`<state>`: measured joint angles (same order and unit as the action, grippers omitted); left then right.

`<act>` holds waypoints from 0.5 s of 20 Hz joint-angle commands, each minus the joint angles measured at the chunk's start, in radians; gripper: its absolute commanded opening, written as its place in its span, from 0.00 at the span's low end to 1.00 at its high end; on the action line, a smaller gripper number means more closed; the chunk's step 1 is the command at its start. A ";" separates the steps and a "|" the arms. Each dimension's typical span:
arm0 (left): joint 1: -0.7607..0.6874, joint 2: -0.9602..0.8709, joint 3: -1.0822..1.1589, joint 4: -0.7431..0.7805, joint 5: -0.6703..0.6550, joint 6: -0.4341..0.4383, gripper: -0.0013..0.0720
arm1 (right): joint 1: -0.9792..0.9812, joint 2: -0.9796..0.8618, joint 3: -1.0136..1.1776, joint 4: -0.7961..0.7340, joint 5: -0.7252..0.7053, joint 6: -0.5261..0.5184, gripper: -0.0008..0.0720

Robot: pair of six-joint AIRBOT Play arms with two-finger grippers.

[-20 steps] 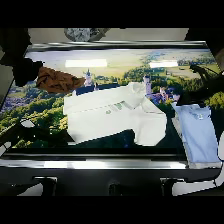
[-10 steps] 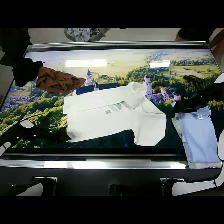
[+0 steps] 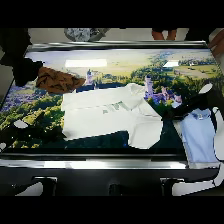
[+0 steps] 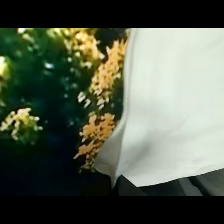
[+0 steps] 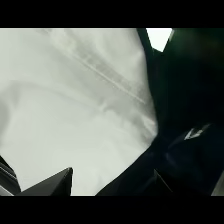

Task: Fold the shirts.

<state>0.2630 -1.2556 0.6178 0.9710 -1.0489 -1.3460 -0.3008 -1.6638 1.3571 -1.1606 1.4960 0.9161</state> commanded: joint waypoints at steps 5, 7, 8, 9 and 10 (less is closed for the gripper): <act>0.003 0.000 -0.001 0.000 0.011 0.005 0.05 | 0.047 -0.072 -0.024 -0.023 -0.108 0.079 0.71; 0.003 0.000 -0.001 -0.001 0.012 0.016 0.05 | 0.050 -0.091 -0.024 0.077 -0.134 0.079 0.62; 0.003 0.000 -0.001 0.000 0.013 0.016 0.05 | 0.057 -0.095 -0.024 0.095 -0.138 0.080 0.61; 0.004 0.000 -0.001 0.000 0.016 0.032 0.05 | 0.068 -0.097 -0.024 0.090 -0.139 0.088 0.55; 0.006 0.000 0.001 0.001 0.019 0.054 0.05 | 0.070 -0.096 -0.023 0.083 -0.146 0.097 0.29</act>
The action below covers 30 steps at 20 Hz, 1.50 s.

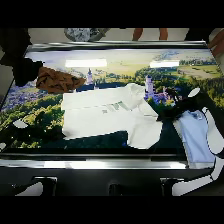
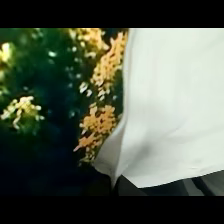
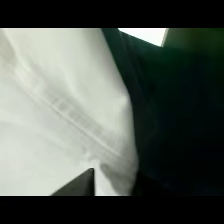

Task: Fold the shirts.

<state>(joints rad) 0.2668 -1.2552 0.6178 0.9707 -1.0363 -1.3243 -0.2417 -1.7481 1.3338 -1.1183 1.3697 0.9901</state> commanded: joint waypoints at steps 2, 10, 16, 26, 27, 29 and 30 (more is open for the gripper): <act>0.033 -0.001 0.046 0.004 -0.018 0.038 0.05 | 0.007 -0.002 0.015 0.035 0.026 0.029 0.06; 0.064 0.279 0.944 0.014 -0.121 0.019 0.05 | 0.008 0.488 0.500 -0.051 -0.058 -0.214 0.06; 0.063 0.502 1.403 0.130 0.040 -0.055 0.05 | 0.008 0.996 0.609 -0.326 -0.432 -0.142 0.06; 0.063 0.557 1.342 0.178 -0.063 -0.075 0.05 | 0.008 1.070 0.609 -0.326 -0.298 -0.077 0.06; 0.063 0.547 1.312 0.183 -0.095 -0.074 0.05 | 0.008 1.048 0.609 -0.325 -0.230 -0.077 0.06; 0.062 0.514 1.212 0.182 -0.181 -0.071 0.05 | 0.008 0.969 0.608 -0.293 -0.048 -0.077 0.06; 0.062 0.487 1.138 0.182 -0.225 -0.068 0.05 | 0.008 0.905 0.601 -0.262 0.071 -0.077 0.06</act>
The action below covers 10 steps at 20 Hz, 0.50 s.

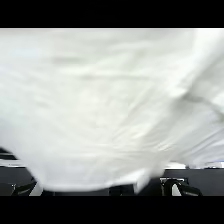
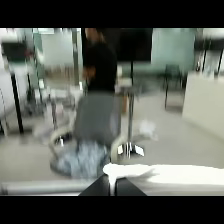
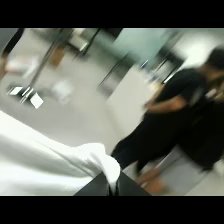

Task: Fold the shirts.

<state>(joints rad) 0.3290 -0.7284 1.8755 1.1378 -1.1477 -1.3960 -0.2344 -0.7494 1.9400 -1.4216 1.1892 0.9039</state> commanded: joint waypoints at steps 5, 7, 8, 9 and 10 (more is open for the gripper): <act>-0.015 -0.241 -0.586 0.016 -0.076 0.098 0.05 | 0.002 -0.493 -0.269 0.146 0.394 0.056 0.06; -0.019 -0.392 -0.706 0.015 0.026 0.114 0.05 | 0.037 -0.655 -0.349 0.202 0.249 0.058 0.06; -0.019 -0.476 -0.723 0.007 0.082 0.101 0.05 | 0.072 -0.747 -0.359 0.216 0.150 0.058 0.06; -0.019 -0.564 -0.720 -0.014 0.141 0.096 0.05 | 0.105 -0.836 -0.358 0.228 0.032 0.053 0.06; -0.018 -0.655 -0.702 -0.047 0.182 0.095 0.05 | 0.129 -0.909 -0.353 0.257 -0.061 0.053 0.06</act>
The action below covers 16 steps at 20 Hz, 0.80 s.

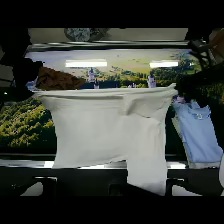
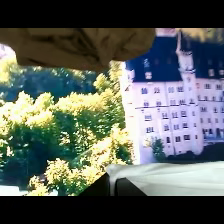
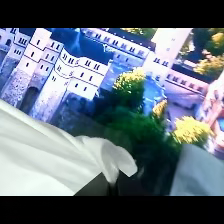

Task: Fold the shirts.

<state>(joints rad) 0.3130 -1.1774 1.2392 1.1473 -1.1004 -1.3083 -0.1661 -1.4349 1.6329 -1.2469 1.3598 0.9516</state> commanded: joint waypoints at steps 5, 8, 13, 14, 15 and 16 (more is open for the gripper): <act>-0.002 -0.461 0.106 -0.195 0.140 0.009 0.05 | 0.089 -0.346 -0.037 0.177 -0.434 0.006 0.06; 0.004 -0.471 0.177 -0.195 0.039 0.057 0.05 | 0.047 -0.289 -0.037 0.132 -0.325 -0.023 0.06; -0.003 -0.472 0.147 -0.124 -0.309 0.048 0.05 | 0.050 -0.249 -0.083 0.036 0.034 0.016 0.06; -0.007 -0.472 0.111 -0.115 -0.320 0.024 0.05 | 0.064 -0.249 -0.123 0.028 0.027 0.019 0.06; -0.011 -0.472 0.066 -0.116 -0.327 0.021 0.05 | 0.072 -0.249 -0.158 0.025 0.012 0.018 0.06; -0.014 -0.472 0.028 -0.115 -0.336 0.022 0.05 | 0.071 -0.249 -0.187 0.023 -0.003 0.023 0.06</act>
<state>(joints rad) 0.3073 -1.6459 1.3396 1.0122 -1.3373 -1.2682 -0.1062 -1.6890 1.5154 -1.1961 1.3029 0.9592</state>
